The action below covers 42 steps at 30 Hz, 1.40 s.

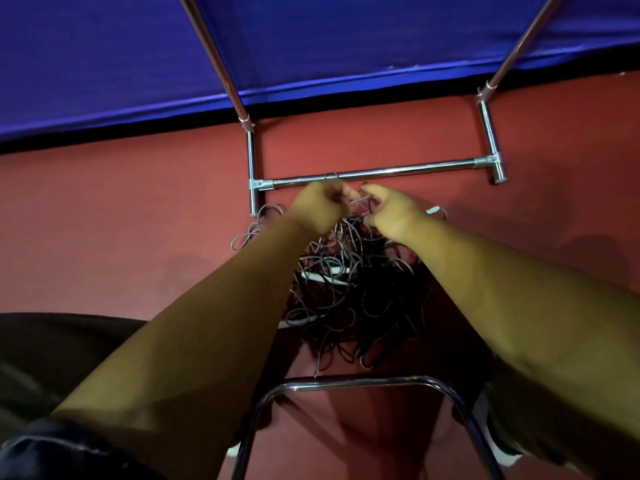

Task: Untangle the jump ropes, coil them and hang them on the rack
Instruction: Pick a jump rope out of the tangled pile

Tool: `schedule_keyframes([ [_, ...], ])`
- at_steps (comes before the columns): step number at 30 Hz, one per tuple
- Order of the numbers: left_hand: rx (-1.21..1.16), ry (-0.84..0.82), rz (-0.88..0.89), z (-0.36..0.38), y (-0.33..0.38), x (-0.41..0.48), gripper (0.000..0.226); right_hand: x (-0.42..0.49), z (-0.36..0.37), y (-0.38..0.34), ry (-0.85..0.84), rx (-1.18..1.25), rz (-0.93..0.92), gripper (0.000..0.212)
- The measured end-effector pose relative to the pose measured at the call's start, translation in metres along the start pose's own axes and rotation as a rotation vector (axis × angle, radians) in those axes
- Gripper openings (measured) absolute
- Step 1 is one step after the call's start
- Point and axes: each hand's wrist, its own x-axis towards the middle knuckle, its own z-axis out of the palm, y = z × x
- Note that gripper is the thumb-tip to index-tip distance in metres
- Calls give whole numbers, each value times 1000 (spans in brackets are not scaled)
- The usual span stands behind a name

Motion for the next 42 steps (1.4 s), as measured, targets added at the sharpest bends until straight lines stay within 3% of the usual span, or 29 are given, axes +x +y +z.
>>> schedule_keyframes([
  [2,18,11,42,-13,22,-6,18,-8,-11,-12,94,-106,-61,14],
  [3,35,30,46,-20,30,-8,19,-13,-18,-18,149,-155,-92,11],
  [7,286,107,88,-50,65,-21,17,-38,-46,-50,370,-156,-289,29],
  [11,388,174,115,-83,96,-52,23,-79,-86,-112,352,-74,-379,37],
  [14,238,243,191,-107,123,-78,16,-116,-113,-152,370,1,-436,33],
  [19,-221,274,360,-143,188,-131,17,-171,-147,-182,416,165,-478,29],
  [25,-506,231,499,-152,278,-194,17,-226,-156,-187,254,303,-468,13],
  [30,-738,207,586,-166,341,-242,16,-272,-149,-195,53,355,-547,62],
  [32,-891,212,605,-174,362,-258,14,-290,-151,-206,55,313,-593,50],
  [34,-1030,227,598,-186,381,-274,15,-308,-155,-225,141,254,-602,18],
  [37,-1094,285,585,-209,396,-293,14,-336,-169,-256,156,384,-576,27],
  [38,-1075,308,580,-217,398,-298,22,-346,-176,-267,166,438,-569,28],
  [42,-881,243,548,-238,386,-307,88,-377,-209,-306,236,636,-580,30],
])
